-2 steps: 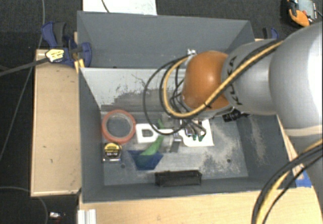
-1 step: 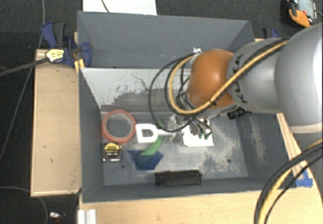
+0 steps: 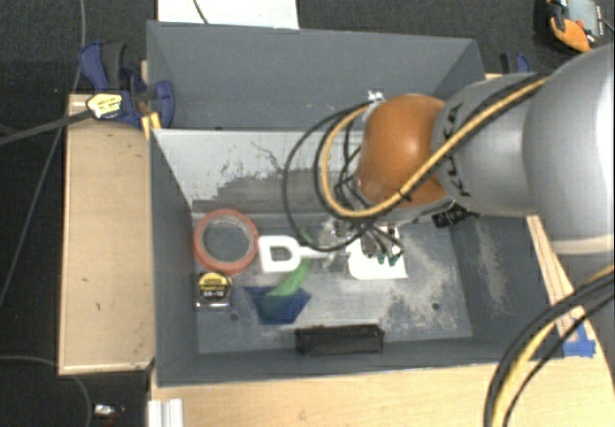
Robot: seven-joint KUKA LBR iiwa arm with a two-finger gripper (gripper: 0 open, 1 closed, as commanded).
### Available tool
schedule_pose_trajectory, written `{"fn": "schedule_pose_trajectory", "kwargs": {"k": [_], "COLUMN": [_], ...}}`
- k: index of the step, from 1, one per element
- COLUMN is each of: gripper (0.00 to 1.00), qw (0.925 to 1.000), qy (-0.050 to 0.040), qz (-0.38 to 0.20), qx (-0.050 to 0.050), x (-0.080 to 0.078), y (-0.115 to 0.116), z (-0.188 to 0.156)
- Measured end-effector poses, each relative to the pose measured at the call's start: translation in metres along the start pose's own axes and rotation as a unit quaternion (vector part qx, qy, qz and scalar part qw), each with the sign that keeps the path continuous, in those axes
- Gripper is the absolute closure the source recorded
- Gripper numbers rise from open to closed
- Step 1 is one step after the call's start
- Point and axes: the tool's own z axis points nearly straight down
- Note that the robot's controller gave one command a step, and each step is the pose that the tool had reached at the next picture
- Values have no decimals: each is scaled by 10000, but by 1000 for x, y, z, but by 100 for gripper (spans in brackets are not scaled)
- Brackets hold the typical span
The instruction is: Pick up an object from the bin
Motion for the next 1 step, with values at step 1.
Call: {"fn": "schedule_pose_trajectory", "kwargs": {"k": [1], "gripper": [100], "qw": [10000], "qy": [62], "qz": [4], "qx": [6], "x": [3], "y": [0], "z": [-16]}}
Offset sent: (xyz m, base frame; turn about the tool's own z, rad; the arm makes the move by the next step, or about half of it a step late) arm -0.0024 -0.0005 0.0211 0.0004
